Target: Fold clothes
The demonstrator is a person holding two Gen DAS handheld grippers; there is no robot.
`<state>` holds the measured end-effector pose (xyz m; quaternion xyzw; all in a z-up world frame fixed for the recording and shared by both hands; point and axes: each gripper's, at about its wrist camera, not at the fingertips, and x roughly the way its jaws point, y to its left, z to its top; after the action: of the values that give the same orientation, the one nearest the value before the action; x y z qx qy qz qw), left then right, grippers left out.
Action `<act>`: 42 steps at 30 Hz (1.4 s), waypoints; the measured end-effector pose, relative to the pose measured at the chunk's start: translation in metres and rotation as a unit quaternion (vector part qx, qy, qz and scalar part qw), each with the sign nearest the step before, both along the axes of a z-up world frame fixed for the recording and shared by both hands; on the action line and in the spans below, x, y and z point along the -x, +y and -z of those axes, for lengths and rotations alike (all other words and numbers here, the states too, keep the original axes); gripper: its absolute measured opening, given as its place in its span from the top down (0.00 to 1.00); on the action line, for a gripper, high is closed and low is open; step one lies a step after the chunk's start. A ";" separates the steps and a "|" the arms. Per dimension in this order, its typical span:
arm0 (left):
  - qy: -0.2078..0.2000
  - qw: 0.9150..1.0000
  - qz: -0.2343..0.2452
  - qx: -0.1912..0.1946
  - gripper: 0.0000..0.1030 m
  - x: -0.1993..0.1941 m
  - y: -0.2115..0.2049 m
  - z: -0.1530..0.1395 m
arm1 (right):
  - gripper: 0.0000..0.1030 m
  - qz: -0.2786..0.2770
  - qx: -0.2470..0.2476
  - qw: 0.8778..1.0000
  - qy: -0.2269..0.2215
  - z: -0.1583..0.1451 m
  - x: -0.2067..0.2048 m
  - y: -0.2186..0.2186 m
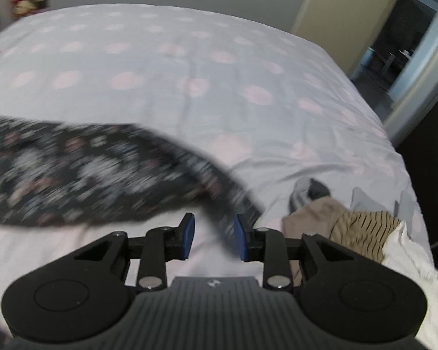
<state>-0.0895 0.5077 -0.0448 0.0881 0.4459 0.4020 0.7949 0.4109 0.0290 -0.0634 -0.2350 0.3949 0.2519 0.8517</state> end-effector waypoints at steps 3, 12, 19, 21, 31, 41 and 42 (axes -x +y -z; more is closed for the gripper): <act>0.019 0.999 0.033 -0.008 0.79 0.021 -0.024 -0.014 | 0.68 -0.039 -0.007 0.999 0.026 -0.007 0.045 -0.016; 0.109 0.985 0.129 -0.022 0.76 0.059 -0.079 0.005 | 0.62 -0.148 0.028 0.987 0.061 -0.022 0.155 -0.068; 0.186 0.960 0.209 -0.024 0.65 0.072 -0.107 0.044 | 0.48 -0.163 0.069 0.982 0.064 -0.024 0.205 -0.122; 0.214 0.949 0.231 -0.019 0.60 0.074 -0.111 0.056 | 0.46 -0.171 0.080 0.980 0.066 -0.021 0.217 -0.132; 0.337 0.878 0.339 -0.033 0.49 0.078 -0.128 0.118 | 0.45 -0.191 0.150 0.969 0.047 0.006 0.239 -0.147; 0.375 0.848 0.374 -0.030 0.49 0.071 -0.124 0.162 | 0.45 -0.192 0.153 0.968 0.042 0.006 0.234 -0.139; 0.374 0.847 0.376 -0.031 0.49 0.070 -0.124 0.164 | 0.45 -0.192 0.154 0.968 0.043 0.006 0.233 -0.138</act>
<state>-0.1596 0.3837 -0.2090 0.4171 0.6299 0.0223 0.6548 0.1778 -0.1092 -0.0693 -0.4234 0.4126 0.3571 0.7232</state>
